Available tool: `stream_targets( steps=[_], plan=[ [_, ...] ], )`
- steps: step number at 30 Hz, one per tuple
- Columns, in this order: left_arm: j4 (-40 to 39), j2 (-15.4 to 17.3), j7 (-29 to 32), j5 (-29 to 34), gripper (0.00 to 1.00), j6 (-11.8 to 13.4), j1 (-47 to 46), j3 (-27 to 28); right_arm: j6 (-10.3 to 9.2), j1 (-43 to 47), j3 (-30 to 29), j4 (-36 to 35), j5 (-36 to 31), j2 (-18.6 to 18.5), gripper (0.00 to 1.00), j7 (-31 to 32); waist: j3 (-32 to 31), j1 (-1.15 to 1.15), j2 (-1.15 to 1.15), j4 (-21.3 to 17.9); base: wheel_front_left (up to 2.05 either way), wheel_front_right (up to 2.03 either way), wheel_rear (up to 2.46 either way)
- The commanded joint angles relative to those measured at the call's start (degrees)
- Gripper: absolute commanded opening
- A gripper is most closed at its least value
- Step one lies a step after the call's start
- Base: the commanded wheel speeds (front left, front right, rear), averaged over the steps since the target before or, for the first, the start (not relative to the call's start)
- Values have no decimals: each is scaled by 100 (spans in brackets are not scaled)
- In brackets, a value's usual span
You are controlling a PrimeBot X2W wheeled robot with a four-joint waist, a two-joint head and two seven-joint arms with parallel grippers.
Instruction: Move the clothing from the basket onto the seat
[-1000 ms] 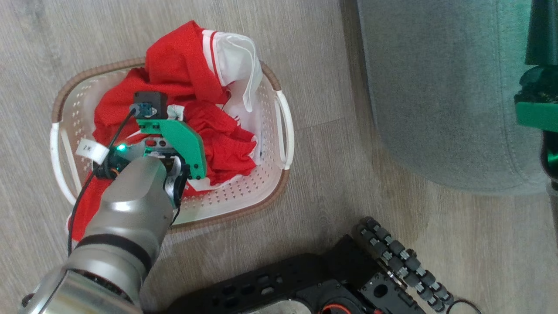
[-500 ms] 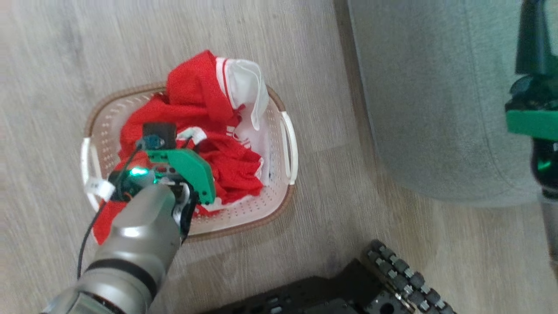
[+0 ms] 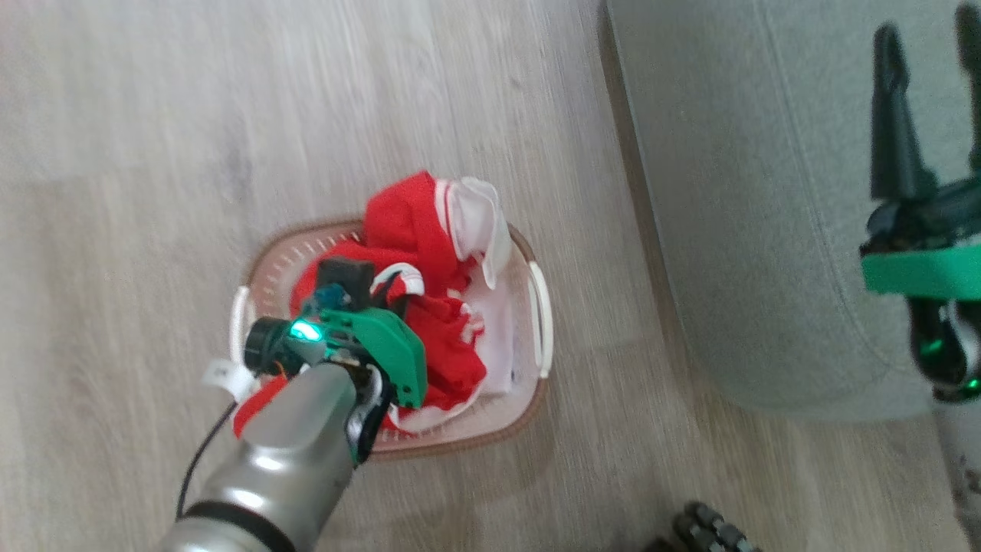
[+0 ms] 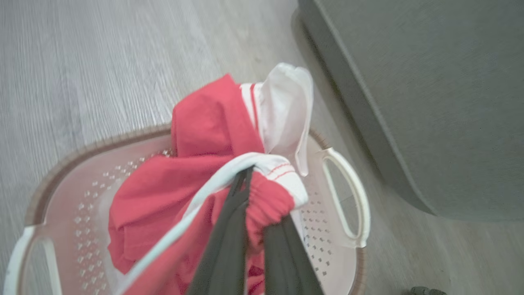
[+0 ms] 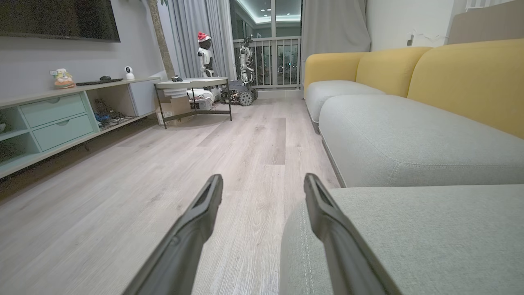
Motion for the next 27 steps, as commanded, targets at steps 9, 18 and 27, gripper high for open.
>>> stream_targets(
  steps=[9,18,27],
  plan=[
    [-1870,413,-78,826,0,137,1019,810,-1,816,190,103,-91,112,100,-35,-1499,0,0,620,0,0,0],
    [-3202,734,-78,1178,0,224,1489,1202,-1,1139,450,220,-137,229,100,-35,-2142,0,0,824,0,0,0],
    [-4129,860,120,1139,0,129,1077,1307,-1,1408,712,320,-135,307,100,-35,-2533,0,0,1001,0,0,0]
  ],
)
